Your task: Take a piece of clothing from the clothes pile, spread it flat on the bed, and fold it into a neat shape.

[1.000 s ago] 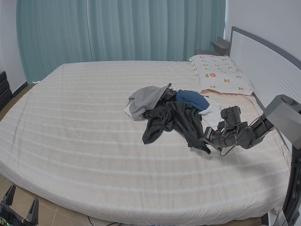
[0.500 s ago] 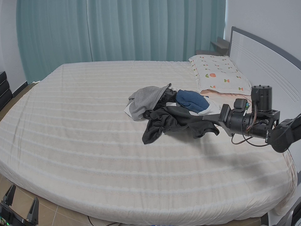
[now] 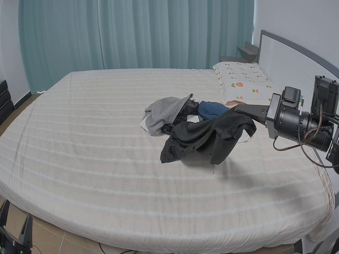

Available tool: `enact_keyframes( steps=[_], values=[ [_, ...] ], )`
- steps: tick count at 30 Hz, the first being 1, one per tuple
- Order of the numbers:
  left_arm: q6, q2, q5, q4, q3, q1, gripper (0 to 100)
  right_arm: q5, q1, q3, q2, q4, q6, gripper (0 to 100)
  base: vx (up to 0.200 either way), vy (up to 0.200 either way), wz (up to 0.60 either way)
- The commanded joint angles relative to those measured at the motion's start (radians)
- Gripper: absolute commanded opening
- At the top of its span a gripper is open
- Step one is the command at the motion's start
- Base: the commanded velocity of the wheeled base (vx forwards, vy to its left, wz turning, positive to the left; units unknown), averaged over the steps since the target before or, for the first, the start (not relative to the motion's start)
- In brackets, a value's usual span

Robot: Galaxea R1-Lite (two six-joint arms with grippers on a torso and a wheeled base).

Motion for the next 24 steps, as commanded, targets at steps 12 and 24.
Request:
enact_keyframes(
  steps=[12,24],
  values=[
    [-0.076,1.134,-0.227,-0.375,-0.228,-0.239,100,-0.001,-0.032,-0.027,-0.020,-0.043,0.004,0,0.000,0.000,0.00],
    [-0.065,1.629,-0.170,-0.409,-0.411,-0.352,100,-0.007,-0.026,-0.050,0.019,-0.116,0.010,0,0.000,0.000,0.00]
  ],
)
